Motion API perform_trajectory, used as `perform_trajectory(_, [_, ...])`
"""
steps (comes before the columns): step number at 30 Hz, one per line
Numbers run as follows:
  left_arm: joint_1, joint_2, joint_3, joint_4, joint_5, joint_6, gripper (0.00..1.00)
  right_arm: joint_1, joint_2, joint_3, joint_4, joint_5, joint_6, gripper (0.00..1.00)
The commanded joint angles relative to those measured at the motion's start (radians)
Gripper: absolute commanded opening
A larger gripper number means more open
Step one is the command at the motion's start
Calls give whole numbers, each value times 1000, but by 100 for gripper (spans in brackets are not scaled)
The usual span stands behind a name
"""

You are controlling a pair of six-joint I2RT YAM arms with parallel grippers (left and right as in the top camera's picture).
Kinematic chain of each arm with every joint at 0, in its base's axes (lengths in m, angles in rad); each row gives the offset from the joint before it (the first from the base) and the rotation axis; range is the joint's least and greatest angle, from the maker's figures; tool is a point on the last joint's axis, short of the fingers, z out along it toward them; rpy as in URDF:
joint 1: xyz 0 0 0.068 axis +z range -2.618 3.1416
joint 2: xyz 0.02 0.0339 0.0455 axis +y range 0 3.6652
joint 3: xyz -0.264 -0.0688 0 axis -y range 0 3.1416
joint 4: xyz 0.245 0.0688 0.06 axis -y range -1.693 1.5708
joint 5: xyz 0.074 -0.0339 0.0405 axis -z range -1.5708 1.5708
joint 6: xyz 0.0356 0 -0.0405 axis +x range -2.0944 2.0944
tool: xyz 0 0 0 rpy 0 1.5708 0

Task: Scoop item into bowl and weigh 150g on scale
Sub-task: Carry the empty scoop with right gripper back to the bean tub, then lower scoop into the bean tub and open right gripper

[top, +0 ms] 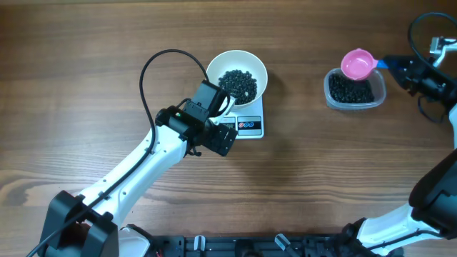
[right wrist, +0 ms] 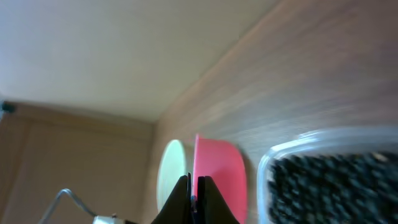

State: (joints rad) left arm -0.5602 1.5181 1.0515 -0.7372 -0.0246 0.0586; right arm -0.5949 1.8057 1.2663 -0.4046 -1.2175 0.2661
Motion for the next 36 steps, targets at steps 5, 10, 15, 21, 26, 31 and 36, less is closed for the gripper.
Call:
perform_trajectory(5, [1, -18, -6, 1, 12, 12, 100, -2, -27, 1, -118, 226, -105, 4])
perform_trajectory(10, [1, -18, -6, 1, 12, 12, 100, -2, -27, 1, -133, 264, -105, 4])
perform_trajectory(15, [1, -18, -6, 1, 12, 12, 100, -2, -27, 1, -131, 264, -96, 15])
perform_trajectory(21, [1, -18, -6, 1, 12, 12, 100, -2, -45, 39, -132, 130, -107, 4])
perform_trajectory(26, [1, -18, -6, 1, 12, 12, 100, 2, -154, 57, -154, 285, -183, 4])
perform_trajectory(31, [1, -18, -6, 1, 12, 12, 100, 101, -281, 193, -381, 698, -343, 4])
perform_trajectory(36, [1, -18, -6, 1, 12, 12, 100, 320, -245, 232, -435, 1021, -425, 4])
